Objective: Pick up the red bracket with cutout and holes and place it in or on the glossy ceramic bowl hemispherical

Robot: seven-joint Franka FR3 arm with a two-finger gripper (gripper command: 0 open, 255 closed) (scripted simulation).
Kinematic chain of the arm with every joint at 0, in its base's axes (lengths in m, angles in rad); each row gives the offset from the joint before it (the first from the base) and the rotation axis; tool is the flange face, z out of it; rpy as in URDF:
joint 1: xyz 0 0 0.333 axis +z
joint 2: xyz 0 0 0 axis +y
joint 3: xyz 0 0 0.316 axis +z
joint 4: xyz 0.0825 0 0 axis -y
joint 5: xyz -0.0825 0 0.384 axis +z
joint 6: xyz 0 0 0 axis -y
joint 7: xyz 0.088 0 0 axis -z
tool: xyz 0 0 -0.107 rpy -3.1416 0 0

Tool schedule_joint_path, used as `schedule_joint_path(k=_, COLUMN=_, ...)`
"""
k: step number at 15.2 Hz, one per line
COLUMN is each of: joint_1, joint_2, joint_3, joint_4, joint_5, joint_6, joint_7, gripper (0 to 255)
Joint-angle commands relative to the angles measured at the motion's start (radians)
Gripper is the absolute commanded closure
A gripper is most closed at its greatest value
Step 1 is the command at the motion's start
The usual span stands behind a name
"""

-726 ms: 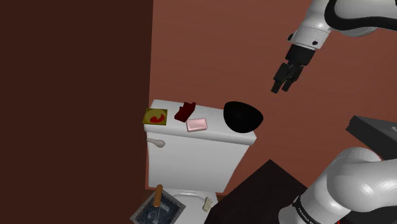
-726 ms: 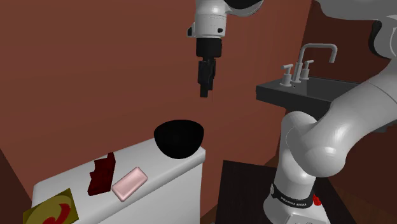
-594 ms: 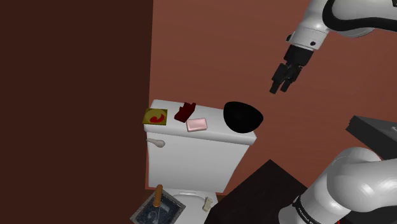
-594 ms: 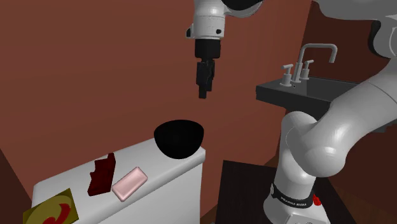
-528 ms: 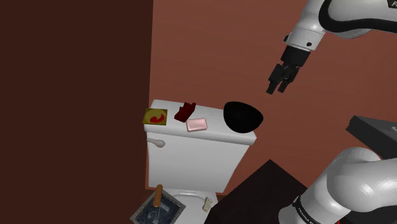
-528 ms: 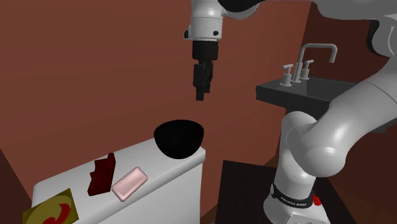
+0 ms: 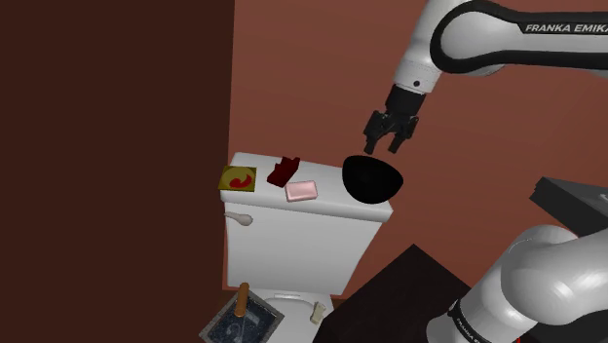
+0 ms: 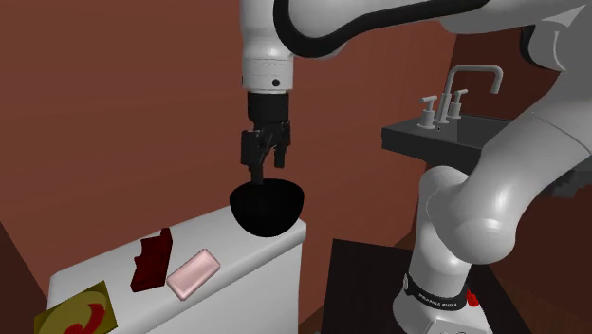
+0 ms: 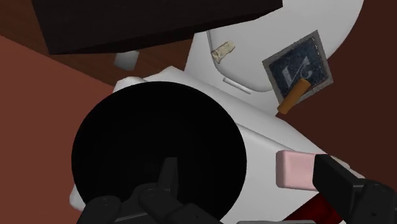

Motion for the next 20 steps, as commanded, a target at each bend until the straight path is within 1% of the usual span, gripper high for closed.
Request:
schedule_joint_path(k=1, joint_1=0.002, joint_2=0.057, joint_3=0.039, joint_4=0.016, joint_5=0.016, joint_6=0.046, joint_7=0.069, gripper=0)
schedule_joint_path(k=6, joint_1=-0.002, joint_2=0.217, joint_3=0.116, joint_4=0.073, joint_5=0.026, joint_6=0.157, joint_7=0.222, gripper=0)
schedule_joint_path(k=10, joint_1=-0.005, joint_2=0.361, joint_3=0.168, joint_4=0.147, joint_5=0.007, joint_6=0.231, joint_7=0.348, gripper=0)
schedule_joint_path(k=15, joint_1=-0.002, joint_2=0.556, joint_3=0.212, joint_4=0.273, joint_5=-0.049, joint_6=0.299, joint_7=0.510, gripper=0)
schedule_joint_path(k=20, joint_1=0.025, joint_2=0.759, joint_3=0.223, joint_4=0.436, joint_5=-0.124, joint_6=0.332, joint_7=0.667, gripper=0)
